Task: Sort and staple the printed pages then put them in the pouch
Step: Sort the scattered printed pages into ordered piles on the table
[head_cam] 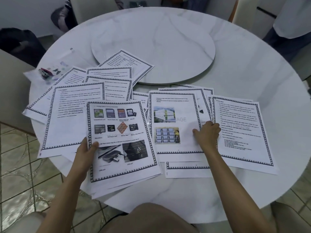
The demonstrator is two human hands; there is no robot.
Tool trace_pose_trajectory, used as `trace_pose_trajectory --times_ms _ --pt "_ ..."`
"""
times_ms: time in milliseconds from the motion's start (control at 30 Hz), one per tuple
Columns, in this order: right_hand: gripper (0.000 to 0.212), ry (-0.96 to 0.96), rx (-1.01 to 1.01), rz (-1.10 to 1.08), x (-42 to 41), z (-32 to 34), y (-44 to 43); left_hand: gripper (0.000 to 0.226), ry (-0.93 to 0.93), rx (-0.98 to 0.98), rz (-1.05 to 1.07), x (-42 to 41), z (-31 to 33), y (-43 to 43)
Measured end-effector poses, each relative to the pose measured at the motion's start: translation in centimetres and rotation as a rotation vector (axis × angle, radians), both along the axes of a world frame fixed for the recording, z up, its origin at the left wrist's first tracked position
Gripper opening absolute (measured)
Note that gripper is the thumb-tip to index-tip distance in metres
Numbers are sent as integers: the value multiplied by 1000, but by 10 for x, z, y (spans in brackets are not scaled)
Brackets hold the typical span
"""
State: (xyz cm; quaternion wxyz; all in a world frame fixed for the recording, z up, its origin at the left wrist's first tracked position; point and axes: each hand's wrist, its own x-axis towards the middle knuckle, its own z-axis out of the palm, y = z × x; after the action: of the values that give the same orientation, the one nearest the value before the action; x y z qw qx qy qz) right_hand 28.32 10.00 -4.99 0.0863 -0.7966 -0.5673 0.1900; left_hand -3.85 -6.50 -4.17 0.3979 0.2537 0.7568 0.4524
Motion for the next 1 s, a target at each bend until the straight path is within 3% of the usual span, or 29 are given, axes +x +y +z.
trace_pose_trajectory --times_ms 333,467,667,1000 --pt "43 54 -40 -97 0 0 7 31 51 -16 -42 -13 -3 0" --pt "23 97 -28 -112 -3 -1 10 32 75 13 -55 -16 0 1" --pt "62 42 22 -97 -9 -4 -2 32 87 21 -48 -22 1 -2" --pt "64 92 -51 -146 -9 0 4 29 72 41 6 -19 13 -2"
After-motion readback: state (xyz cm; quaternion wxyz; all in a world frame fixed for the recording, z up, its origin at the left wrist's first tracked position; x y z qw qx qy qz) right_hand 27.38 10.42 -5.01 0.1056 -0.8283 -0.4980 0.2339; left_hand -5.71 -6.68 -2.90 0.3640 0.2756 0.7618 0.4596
